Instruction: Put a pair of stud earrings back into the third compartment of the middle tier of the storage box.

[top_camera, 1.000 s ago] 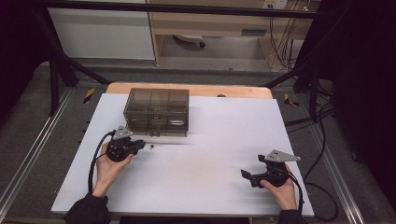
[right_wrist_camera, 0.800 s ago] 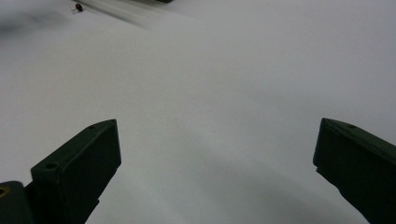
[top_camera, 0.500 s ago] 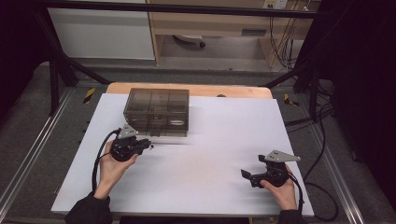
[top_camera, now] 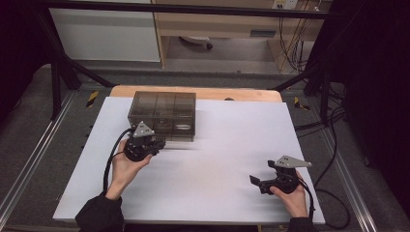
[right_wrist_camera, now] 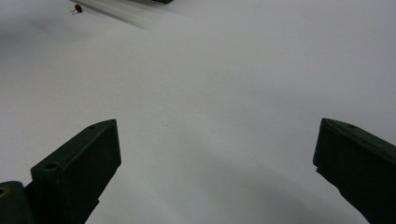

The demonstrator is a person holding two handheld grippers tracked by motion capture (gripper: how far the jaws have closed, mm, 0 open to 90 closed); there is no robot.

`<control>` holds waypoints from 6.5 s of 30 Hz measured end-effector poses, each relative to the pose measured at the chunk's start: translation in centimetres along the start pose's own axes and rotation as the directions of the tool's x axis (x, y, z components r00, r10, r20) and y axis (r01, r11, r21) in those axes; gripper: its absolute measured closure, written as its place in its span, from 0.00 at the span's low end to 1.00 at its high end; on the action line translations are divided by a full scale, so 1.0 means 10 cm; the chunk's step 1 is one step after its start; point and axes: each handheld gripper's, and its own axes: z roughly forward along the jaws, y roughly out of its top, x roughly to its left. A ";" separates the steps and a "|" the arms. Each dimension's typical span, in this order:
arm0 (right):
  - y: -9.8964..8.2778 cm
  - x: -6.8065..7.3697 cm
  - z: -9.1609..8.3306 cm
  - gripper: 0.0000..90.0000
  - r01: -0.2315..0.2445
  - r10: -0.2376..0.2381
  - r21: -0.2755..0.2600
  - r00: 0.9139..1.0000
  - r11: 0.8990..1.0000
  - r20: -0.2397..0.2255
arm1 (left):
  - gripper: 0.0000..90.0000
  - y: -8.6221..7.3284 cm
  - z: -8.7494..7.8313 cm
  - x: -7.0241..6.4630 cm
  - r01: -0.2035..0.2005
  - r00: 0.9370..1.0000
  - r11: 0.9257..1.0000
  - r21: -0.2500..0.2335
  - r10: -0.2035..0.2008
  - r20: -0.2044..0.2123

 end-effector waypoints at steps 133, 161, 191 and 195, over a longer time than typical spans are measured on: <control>-0.01 0.00 0.02 0.01 0.005 -0.005 0.017 1.000 1.000 0.003 | 0.62 -0.56 0.37 0.29 0.115 0.990 0.991 0.073 -0.108 -0.093; -0.01 0.00 0.01 0.02 0.002 -0.002 0.013 1.000 1.000 0.001 | 0.90 -0.57 0.45 0.30 0.078 0.994 0.994 0.079 -0.071 -0.086; -0.01 -0.01 0.01 0.01 0.002 -0.002 0.016 1.000 1.000 -0.001 | 0.91 -0.50 0.19 0.24 0.060 0.998 0.997 0.046 -0.059 -0.015; -0.02 0.00 0.01 0.01 0.004 -0.004 0.020 1.000 1.000 0.001 | 0.91 -0.46 0.14 0.23 0.062 0.998 0.997 0.037 -0.062 -0.013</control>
